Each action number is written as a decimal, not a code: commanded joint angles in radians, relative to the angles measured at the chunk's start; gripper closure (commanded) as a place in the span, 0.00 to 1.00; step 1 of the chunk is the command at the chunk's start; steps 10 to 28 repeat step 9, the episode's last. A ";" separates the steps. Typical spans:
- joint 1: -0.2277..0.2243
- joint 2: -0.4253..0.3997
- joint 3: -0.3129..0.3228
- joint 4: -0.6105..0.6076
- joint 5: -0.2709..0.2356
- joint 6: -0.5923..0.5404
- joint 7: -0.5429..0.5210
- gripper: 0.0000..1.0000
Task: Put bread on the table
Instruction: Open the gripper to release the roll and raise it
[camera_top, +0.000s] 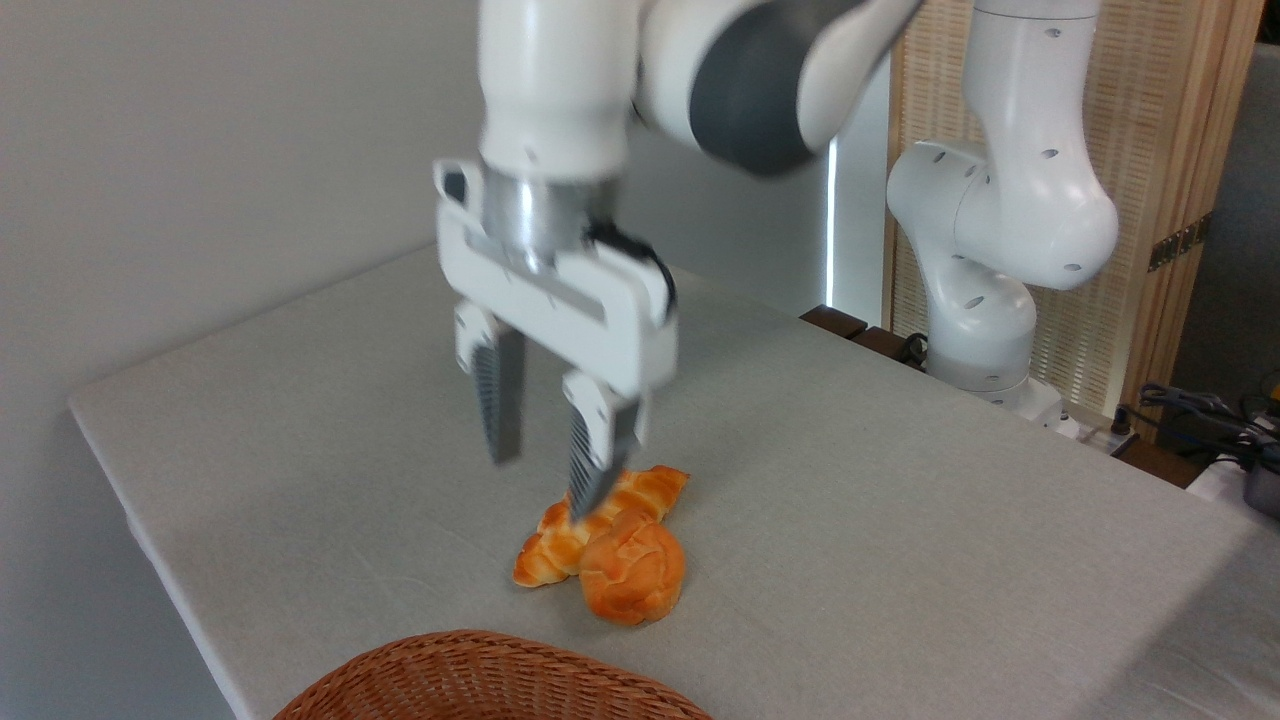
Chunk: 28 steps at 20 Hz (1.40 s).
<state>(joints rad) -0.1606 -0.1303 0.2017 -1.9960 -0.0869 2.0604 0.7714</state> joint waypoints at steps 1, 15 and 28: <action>-0.004 0.014 -0.016 0.153 -0.011 -0.133 -0.033 0.00; -0.002 0.023 -0.030 0.207 -0.002 -0.244 -0.113 0.00; -0.002 0.023 -0.030 0.207 -0.002 -0.244 -0.113 0.00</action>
